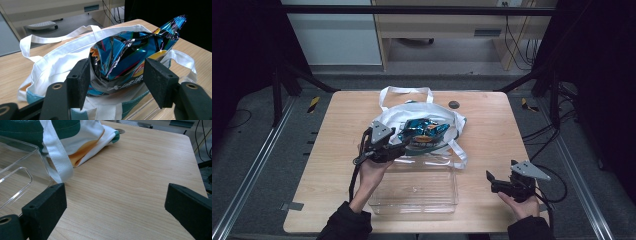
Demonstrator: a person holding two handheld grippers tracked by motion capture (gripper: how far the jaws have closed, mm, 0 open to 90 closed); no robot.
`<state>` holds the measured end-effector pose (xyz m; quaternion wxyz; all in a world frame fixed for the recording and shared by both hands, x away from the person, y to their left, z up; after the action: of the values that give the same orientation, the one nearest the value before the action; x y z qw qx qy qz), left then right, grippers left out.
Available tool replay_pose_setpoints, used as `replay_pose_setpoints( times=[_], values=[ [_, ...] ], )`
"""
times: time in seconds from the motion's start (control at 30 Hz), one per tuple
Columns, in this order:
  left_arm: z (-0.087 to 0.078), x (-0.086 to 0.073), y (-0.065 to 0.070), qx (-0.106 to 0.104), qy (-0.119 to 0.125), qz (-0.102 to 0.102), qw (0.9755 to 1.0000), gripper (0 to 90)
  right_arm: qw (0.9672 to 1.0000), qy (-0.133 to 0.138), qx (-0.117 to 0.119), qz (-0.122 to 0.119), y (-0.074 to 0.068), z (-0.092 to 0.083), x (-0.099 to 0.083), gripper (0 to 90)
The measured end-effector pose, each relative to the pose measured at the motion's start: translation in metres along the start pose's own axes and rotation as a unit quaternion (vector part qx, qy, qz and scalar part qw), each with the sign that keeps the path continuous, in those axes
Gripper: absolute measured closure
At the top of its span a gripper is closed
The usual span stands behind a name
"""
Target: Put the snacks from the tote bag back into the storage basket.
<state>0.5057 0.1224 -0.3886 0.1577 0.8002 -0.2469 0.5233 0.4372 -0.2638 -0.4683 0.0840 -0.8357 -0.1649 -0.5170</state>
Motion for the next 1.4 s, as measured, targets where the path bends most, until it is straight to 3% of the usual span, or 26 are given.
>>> replay_pose_setpoints(
  times=[0.6,0.9,1.17,1.4],
  values=[
    [0.018,0.003,-0.001,0.0,-0.018,-0.006,0.9998,49.2,1.0,-0.001,0.0,-0.002,0.0,0.0,0.0,4.4],
    [0.024,0.003,0.002,0.01,-0.032,0.002,0.9994,65.5,1.0,-0.001,0.0,-0.002,0.0,0.0,0.0,4.4],
    [0.025,0.004,0.0,0.011,-0.035,-0.006,0.9993,81.4,1.0,-0.001,0.0,-0.003,0.0,0.0,0.0,4.5],
    [0.024,0.004,0.002,0.01,-0.033,-0.007,0.9994,87.7,1.0,-0.002,0.0,-0.003,0.0,0.0,0.0,4.5]
  ],
)
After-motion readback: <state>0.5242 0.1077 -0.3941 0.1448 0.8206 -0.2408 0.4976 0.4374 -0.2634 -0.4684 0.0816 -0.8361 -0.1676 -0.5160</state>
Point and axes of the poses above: each handheld gripper's, and its own axes: z roughly forward along the jaws, x roughly out of its top, y roughly to its right, the point moved 2 cm from there along z, roughly forward along the jaws
